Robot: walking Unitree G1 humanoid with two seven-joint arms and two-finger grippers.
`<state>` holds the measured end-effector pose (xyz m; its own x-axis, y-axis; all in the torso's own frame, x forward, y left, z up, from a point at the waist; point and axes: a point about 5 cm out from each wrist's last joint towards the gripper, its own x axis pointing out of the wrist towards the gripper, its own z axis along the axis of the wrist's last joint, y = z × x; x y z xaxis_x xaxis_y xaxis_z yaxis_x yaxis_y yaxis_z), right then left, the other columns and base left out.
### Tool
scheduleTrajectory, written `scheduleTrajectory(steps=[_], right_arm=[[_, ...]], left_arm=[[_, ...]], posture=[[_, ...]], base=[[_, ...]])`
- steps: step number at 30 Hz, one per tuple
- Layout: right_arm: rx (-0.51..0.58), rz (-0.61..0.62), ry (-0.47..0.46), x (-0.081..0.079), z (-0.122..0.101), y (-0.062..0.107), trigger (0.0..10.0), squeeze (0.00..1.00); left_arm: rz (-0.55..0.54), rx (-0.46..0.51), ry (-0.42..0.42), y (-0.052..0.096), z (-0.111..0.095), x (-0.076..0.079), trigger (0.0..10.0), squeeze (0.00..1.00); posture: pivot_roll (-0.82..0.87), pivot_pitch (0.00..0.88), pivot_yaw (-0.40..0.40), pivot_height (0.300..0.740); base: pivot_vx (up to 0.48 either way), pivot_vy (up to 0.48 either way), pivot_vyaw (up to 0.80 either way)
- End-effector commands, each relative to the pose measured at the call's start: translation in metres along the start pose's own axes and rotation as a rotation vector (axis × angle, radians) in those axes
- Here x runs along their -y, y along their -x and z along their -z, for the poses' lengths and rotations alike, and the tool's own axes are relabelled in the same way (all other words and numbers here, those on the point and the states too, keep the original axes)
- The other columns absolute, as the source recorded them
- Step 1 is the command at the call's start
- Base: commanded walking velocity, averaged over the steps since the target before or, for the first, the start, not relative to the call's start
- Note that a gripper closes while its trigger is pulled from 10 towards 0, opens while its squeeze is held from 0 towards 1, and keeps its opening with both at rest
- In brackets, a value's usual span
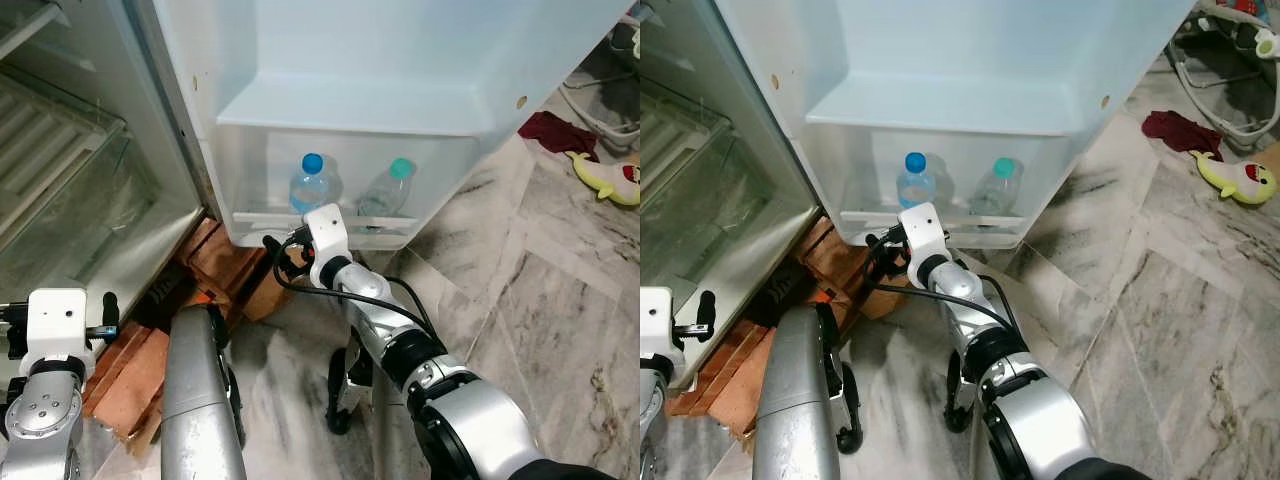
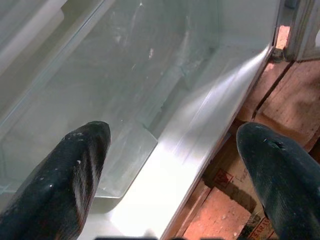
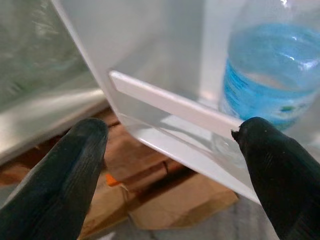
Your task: Restocking fridge
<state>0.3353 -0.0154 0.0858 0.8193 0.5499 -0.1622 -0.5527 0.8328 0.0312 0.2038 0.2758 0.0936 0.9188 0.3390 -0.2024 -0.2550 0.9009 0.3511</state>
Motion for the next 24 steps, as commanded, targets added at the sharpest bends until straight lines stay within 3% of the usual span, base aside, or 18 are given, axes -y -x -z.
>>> scheduleTrajectory(steps=[1,7,10,24], right_arm=[[0.024,0.035,-0.004,-0.003,-0.005,-0.003,10.0,0.00],[0.068,0.178,0.025,0.028,-0.007,0.006,10.0,0.00],[0.082,0.211,0.023,0.036,-0.008,0.008,10.0,0.00],[0.142,0.264,0.080,0.051,-0.012,0.017,10.0,0.00]], left_arm=[[0.012,-0.037,-0.007,0.001,0.007,0.002,10.0,0.00],[0.020,-0.033,-0.006,-0.001,0.005,0.005,10.0,0.00],[0.021,-0.034,-0.007,-0.003,0.005,0.005,10.0,0.00],[0.025,-0.025,-0.007,-0.009,0.003,0.006,10.0,0.00]], posture=[[0.21,0.343,-0.100,0.539],[0.21,0.336,-0.096,0.539],[0.21,0.332,-0.096,0.539],[0.21,0.310,-0.090,0.539]], base=[[0.000,0.000,0.00],[0.000,0.000,0.00],[0.000,0.000,0.00],[0.000,0.000,0.00]])
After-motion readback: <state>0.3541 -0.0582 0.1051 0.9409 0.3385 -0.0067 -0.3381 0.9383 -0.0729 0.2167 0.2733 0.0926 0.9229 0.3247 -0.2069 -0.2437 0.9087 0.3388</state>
